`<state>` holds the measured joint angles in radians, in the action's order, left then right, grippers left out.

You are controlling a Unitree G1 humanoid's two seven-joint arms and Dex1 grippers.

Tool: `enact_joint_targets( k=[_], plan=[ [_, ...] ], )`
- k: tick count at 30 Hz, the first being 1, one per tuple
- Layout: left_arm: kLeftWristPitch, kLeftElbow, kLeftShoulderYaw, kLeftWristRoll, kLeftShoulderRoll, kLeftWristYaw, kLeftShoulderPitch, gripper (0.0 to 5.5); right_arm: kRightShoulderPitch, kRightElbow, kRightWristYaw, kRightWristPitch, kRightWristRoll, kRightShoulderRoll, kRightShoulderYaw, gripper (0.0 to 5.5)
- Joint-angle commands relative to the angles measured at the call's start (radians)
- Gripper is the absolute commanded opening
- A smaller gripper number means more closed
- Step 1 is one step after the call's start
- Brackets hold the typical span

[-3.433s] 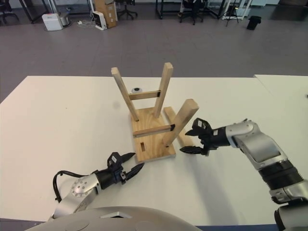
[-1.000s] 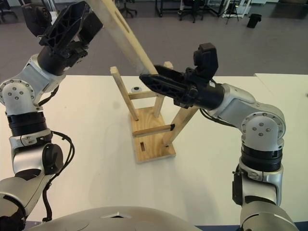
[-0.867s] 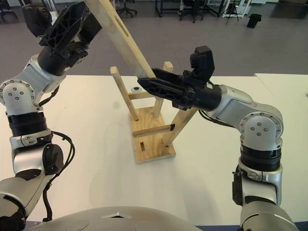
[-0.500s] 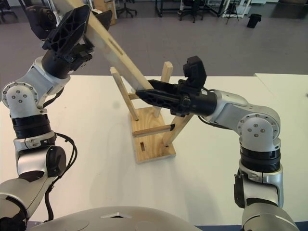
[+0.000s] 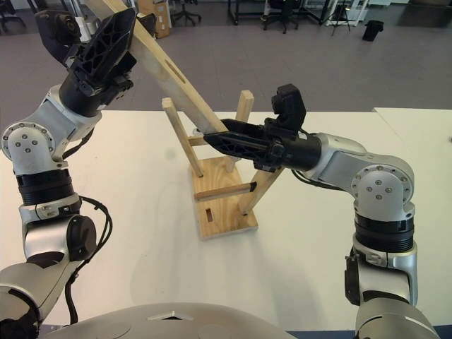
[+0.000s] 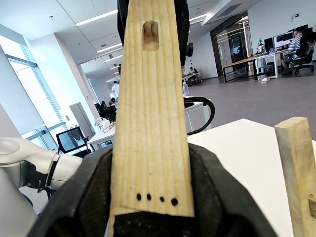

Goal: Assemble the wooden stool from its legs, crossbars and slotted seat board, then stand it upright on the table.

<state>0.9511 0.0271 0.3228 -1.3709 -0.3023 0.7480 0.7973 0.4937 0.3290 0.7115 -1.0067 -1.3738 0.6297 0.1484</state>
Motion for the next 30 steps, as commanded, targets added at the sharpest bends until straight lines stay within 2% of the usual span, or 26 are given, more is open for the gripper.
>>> enact_joint_targets(
  k=[1, 3, 4, 8, 9, 11, 12, 14, 18, 20, 23, 30],
  plan=[
    [-0.012, -0.021, -0.006, 0.019, -0.013, 0.0, -0.009, 2.07, 0.002, 0.001, -0.035, 0.0, -0.008, -0.006, 0.016, 2.07],
    [-0.044, -0.024, -0.016, 0.068, -0.027, 0.019, -0.008, 2.05, 0.029, -0.046, -0.112, 0.003, -0.05, -0.033, 0.04, 2.07],
    [-0.079, -0.017, -0.01, 0.101, -0.044, 0.026, 0.009, 2.03, 0.054, -0.082, -0.148, 0.033, -0.059, -0.052, 0.068, 2.46],
    [-0.202, 0.02, 0.108, 0.135, -0.098, -0.017, 0.048, 2.03, 0.122, -0.199, -0.341, 0.238, -0.007, -0.107, 0.247, 3.21],
    [-0.211, 0.003, 0.138, 0.124, -0.107, -0.038, 0.02, 2.03, 0.112, -0.227, -0.382, 0.291, 0.003, -0.107, 0.314, 3.24],
    [-0.194, -0.091, 0.183, 0.085, -0.121, -0.081, -0.091, 2.03, -0.053, -0.281, -0.401, 0.394, 0.198, -0.062, 0.364, 3.24],
    [-0.179, -0.137, 0.193, 0.07, -0.129, -0.094, -0.146, 2.03, -0.173, -0.304, -0.385, 0.448, 0.345, -0.028, 0.331, 3.24],
    [-0.145, -0.199, 0.18, 0.064, -0.15, -0.09, -0.244, 2.03, -0.437, -0.321, -0.352, 0.585, 0.684, 0.037, 0.153, 3.24],
    [-0.125, -0.316, 0.025, 0.215, -0.219, 0.017, -0.444, 2.03, -0.633, -0.257, -0.367, 0.669, 0.942, -0.066, -0.103, 3.24],
    [-0.127, -0.34, -0.026, 0.287, -0.265, 0.035, -0.503, 2.03, -0.685, -0.23, -0.339, 0.667, 0.974, -0.122, -0.185, 3.24],
    [-0.189, -0.341, -0.087, 0.411, -0.298, 0.069, -0.587, 2.03, -0.704, -0.195, -0.328, 0.666, 1.02, -0.171, -0.25, 3.24],
    [-0.368, -0.327, -0.121, 0.522, -0.218, 0.104, -0.667, 2.03, -0.724, -0.17, -0.313, 0.65, 1.059, -0.205, -0.276, 3.24]
  ],
)
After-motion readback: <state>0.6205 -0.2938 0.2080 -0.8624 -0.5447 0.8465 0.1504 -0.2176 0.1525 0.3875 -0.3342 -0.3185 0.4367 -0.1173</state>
